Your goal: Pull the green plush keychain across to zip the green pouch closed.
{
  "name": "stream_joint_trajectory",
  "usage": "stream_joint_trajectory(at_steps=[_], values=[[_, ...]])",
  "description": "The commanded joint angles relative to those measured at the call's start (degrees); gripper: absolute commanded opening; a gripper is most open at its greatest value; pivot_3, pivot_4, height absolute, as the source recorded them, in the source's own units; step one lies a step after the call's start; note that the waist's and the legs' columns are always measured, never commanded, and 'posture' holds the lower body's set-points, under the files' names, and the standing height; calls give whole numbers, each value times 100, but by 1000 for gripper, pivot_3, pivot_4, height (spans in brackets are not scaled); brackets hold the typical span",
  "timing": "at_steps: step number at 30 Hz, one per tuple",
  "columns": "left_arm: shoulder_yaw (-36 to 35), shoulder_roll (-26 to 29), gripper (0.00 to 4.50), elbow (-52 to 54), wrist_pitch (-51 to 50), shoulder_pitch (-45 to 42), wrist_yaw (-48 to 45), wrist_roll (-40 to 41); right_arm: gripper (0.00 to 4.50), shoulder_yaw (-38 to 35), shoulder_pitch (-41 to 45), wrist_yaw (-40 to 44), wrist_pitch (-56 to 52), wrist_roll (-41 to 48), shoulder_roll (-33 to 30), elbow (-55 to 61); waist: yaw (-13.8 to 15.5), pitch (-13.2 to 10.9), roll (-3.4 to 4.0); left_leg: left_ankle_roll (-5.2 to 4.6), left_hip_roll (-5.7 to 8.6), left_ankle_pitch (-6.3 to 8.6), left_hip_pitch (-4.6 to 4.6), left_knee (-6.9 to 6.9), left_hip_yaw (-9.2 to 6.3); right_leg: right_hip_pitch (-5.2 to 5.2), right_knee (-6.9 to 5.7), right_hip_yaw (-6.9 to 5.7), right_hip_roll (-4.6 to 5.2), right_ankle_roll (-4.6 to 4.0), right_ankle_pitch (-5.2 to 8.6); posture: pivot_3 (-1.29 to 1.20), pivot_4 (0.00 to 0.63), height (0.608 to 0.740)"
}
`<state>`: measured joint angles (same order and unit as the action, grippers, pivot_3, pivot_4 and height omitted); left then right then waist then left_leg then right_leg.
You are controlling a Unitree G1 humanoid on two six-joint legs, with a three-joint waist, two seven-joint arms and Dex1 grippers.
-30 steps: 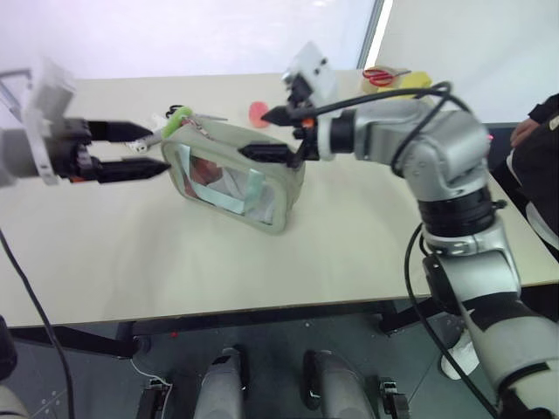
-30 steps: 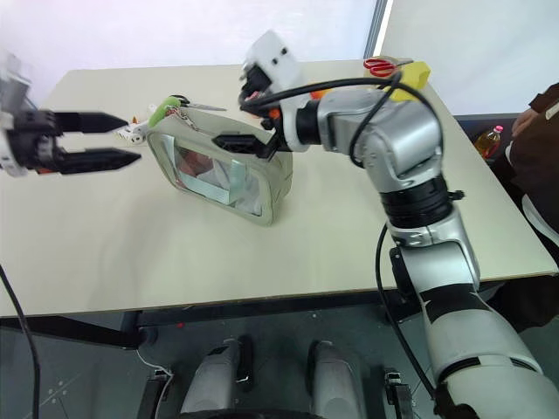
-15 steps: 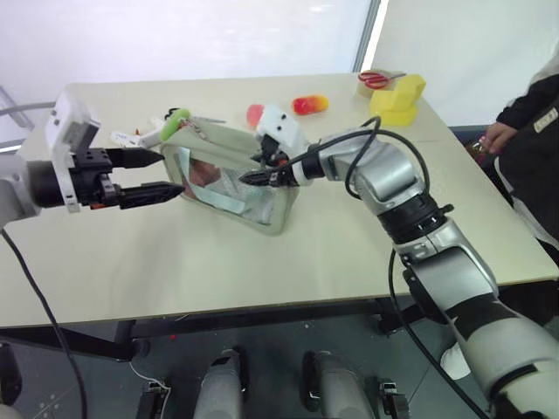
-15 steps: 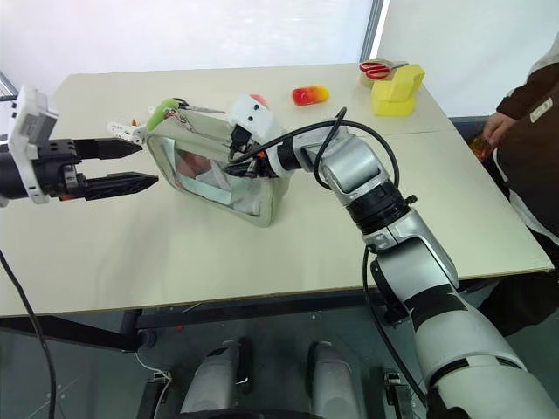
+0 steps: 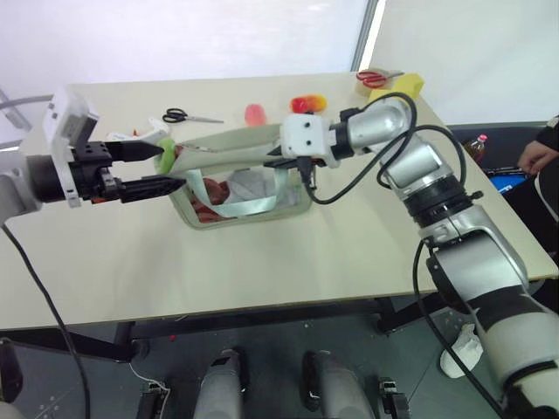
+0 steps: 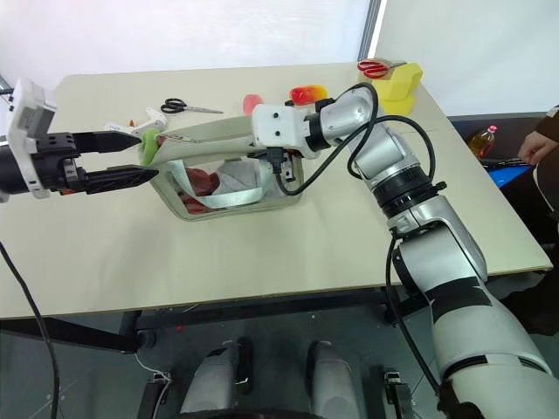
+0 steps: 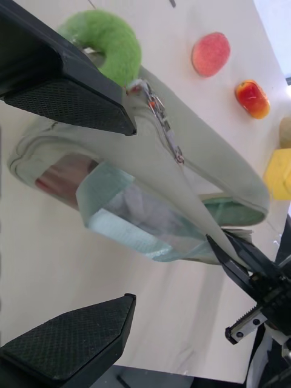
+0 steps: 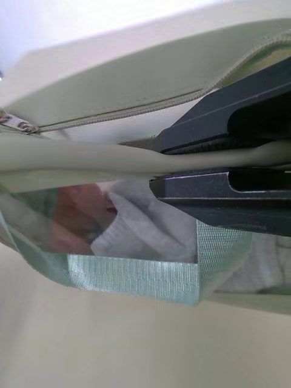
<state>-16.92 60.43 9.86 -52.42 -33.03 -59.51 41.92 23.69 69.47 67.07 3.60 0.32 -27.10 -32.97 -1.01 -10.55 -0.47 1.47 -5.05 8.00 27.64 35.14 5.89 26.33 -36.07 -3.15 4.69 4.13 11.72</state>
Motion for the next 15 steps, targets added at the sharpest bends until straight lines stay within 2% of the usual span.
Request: stream_joint_trajectory(at_steps=[1, 7, 11, 15], values=[[-35, 39, 4500, 62, 141, -109, 18, 0, 53, -209, -103, 58, -681, 19, 7, 368, 2, 0, 0, 0, 0, 0, 0, 0, 0, -1, 0, 0, 0, 0, 0, 0, 150, 740], [41, 62, 4500, -10, 189, -189, -2, -31, 53, -233, -337, 254, -2229, 88, -48, 1345, 10, 0, 0, 1, 0, 0, -7, 0, -1, -2, -6, 2, 0, -1, 0, 0, 150, 740], [111, 49, 4500, -53, 220, -266, -7, -56, 53, -388, -344, 51, -3099, 170, 71, 1769, 13, 0, 0, 1, 0, 0, -8, 1, -1, -4, -6, 3, 0, -1, 0, 0, 150, 740], [174, 58, 4500, -108, 267, -326, -23, -56, 53, -475, -233, -199, -3425, 124, 184, 1763, 2, 0, 0, 1, 0, 0, -9, 0, -1, -2, -7, 3, 0, -2, 0, 0, 150, 740]])
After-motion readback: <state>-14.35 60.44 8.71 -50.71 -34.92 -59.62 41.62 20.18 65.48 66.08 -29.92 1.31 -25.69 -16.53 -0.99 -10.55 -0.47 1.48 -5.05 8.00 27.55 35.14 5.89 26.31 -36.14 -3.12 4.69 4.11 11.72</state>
